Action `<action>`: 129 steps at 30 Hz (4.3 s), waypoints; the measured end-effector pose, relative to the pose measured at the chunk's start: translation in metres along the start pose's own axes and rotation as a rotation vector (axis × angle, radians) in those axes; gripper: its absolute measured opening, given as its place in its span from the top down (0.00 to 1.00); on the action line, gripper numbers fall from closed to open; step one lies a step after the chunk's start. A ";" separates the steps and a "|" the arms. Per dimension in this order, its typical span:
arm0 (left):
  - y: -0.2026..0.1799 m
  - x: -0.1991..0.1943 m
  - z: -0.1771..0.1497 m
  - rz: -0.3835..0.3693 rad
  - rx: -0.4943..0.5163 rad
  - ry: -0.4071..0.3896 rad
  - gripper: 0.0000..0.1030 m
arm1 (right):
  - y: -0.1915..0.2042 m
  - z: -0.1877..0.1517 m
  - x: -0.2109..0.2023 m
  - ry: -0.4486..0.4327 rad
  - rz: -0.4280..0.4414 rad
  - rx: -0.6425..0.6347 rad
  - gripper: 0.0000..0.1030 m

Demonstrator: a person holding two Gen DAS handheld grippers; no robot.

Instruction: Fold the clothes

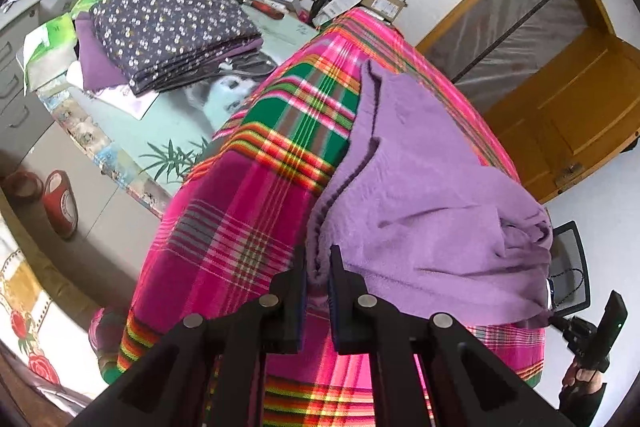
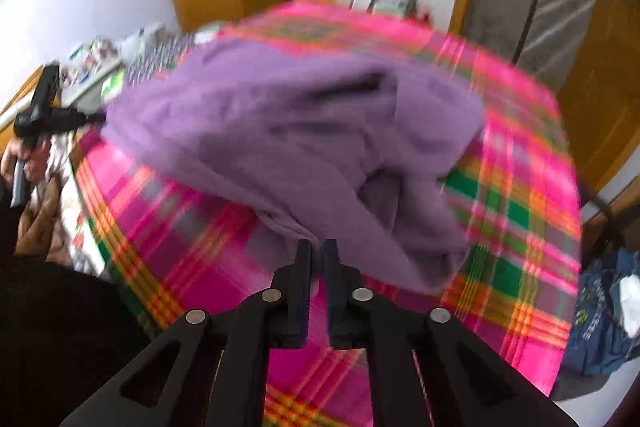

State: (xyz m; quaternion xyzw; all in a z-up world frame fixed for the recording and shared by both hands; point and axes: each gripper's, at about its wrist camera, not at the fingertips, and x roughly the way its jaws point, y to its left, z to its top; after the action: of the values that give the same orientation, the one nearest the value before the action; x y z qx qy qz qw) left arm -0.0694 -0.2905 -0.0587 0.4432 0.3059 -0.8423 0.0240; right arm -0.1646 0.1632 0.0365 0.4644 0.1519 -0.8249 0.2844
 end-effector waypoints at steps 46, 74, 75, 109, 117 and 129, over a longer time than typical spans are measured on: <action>0.016 0.002 0.000 -0.157 -0.026 0.008 0.89 | 0.196 0.368 0.275 0.143 0.345 -0.641 0.61; 0.068 -0.009 0.077 0.152 0.013 -0.079 0.91 | 0.247 0.454 0.270 -0.155 0.136 -0.538 0.99; 0.069 -0.004 0.075 0.153 0.019 -0.064 0.91 | 0.247 0.452 0.275 -0.141 0.137 -0.540 0.99; -0.093 -0.013 -0.003 0.017 0.221 -0.085 0.83 | 0.041 0.098 0.026 -0.297 0.306 0.061 0.56; -0.145 -0.008 -0.025 0.082 0.328 -0.122 0.83 | 0.006 0.017 0.017 -0.362 0.341 0.395 0.56; -0.182 0.007 -0.052 0.135 0.458 -0.093 0.83 | 0.005 -0.021 -0.002 -0.435 0.313 0.484 0.42</action>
State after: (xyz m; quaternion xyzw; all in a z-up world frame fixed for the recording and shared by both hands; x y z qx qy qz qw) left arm -0.0925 -0.1132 0.0037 0.4174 0.0749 -0.9056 -0.0068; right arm -0.1462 0.1709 0.0274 0.3497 -0.1847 -0.8629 0.3147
